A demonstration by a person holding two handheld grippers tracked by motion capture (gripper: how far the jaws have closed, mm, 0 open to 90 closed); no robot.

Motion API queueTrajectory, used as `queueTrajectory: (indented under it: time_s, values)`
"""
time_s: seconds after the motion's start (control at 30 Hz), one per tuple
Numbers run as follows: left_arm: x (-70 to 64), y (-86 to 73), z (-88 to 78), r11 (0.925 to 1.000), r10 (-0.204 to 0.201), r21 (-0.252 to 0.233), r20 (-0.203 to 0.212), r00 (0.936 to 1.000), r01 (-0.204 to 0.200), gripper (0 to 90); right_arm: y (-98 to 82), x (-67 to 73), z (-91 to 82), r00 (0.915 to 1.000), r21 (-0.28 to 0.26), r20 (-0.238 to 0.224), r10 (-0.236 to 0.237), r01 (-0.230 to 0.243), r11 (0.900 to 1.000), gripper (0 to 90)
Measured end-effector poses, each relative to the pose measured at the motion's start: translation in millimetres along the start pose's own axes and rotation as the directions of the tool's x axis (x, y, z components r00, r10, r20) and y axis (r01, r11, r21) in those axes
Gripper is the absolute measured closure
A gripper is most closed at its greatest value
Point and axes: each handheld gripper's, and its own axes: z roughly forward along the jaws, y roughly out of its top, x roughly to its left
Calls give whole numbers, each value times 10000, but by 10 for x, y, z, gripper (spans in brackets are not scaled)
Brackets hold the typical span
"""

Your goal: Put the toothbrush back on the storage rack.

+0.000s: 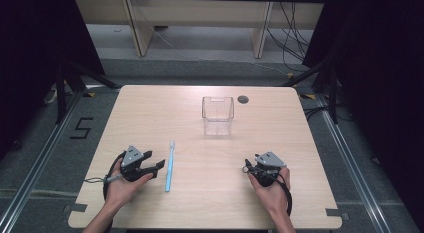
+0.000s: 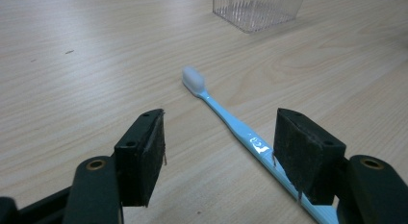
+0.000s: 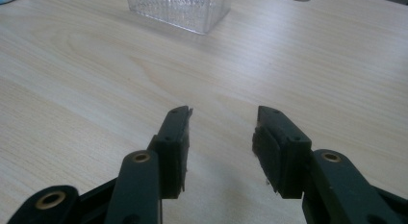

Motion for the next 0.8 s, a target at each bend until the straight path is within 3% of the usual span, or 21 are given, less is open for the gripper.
queueTrajectory:
  time_s: [0.07, 0.2, 0.27, 0.3, 0.33, 0.4, 0.43, 0.5, 0.53, 0.6, 0.63, 0.67, 0.7, 0.8]
  values:
    - [-20, 21, -10, 9999, 17, 123, -97, 10000, -15, 349, -4, -20, -8, 9998, 40, 205, -24, 23, 10000, 566]
    - [-41, 71, -26, 9993, -160, 325, -190, 9997, 167, 360, -10, -33, -27, 9995, 268, 127, 280, -283, 9992, 570]
    - [-46, 103, -28, 9988, -215, 447, -147, 9997, 221, 358, 1, -60, -43, 9997, 295, 129, 200, -204, 9994, 572]
    - [-55, 117, -29, 9978, -275, 602, -203, 9994, 287, 354, 4, -72, -36, 9999, 269, -20, 148, -147, 9995, 573]
    - [-57, 130, -24, 9967, -317, 740, -103, 9994, 324, 351, 6, -70, -46, 9996, 278, 169, 226, -231, 9993, 573]
    - [-64, 152, 2, 9943, -455, 971, 182, 9988, 435, 352, 12, -86, -49, 9995, 380, -45, 305, -303, 9988, 574]
    - [-70, 169, 12, 9918, -405, 1220, 171, 9990, 381, 350, 8, -85, -51, 9993, 255, 262, 275, -282, 9993, 574]
    - [-70, 214, 27, 9855, -218, 1688, 181, 9996, 184, 353, 8, -84, -65, 9989, 413, 302, 345, -357, 9985, 574]
    - [-70, 214, 27, 9855, -218, 1688, 181, 9996, 184, 357, 7, -95, -63, 9994, 386, 283, 200, -211, 9990, 574]
    - [-88, 304, 61, 9779, -327, 2068, 9, 9995, 318, 368, 7, -96, -64, 9994, 395, 267, 211, -221, 9990, 573]
    - [-97, 338, 75, 9738, -428, 2234, -25, 9991, 423, 369, 6, -74, -69, 9984, 482, 238, 510, -521, 9975, 573]
    - [-84, 378, 78, 9650, -268, 2610, 51, 9996, 245, 372, 11, -93, -68, 9993, 414, 263, 255, -266, 9988, 574]
    - [-84, 378, 78, 9650, -268, 2610, 51, 9996, 245, 377, 11, -93, -68, 9993, 414, 263, 255, -266, 9988, 574]
    - [-108, 492, 171, 9363, -496, 3479, -65, 9987, 488, 388, 18, -83, -65, 9991, 331, 199, 364, -370, 9988, 573]
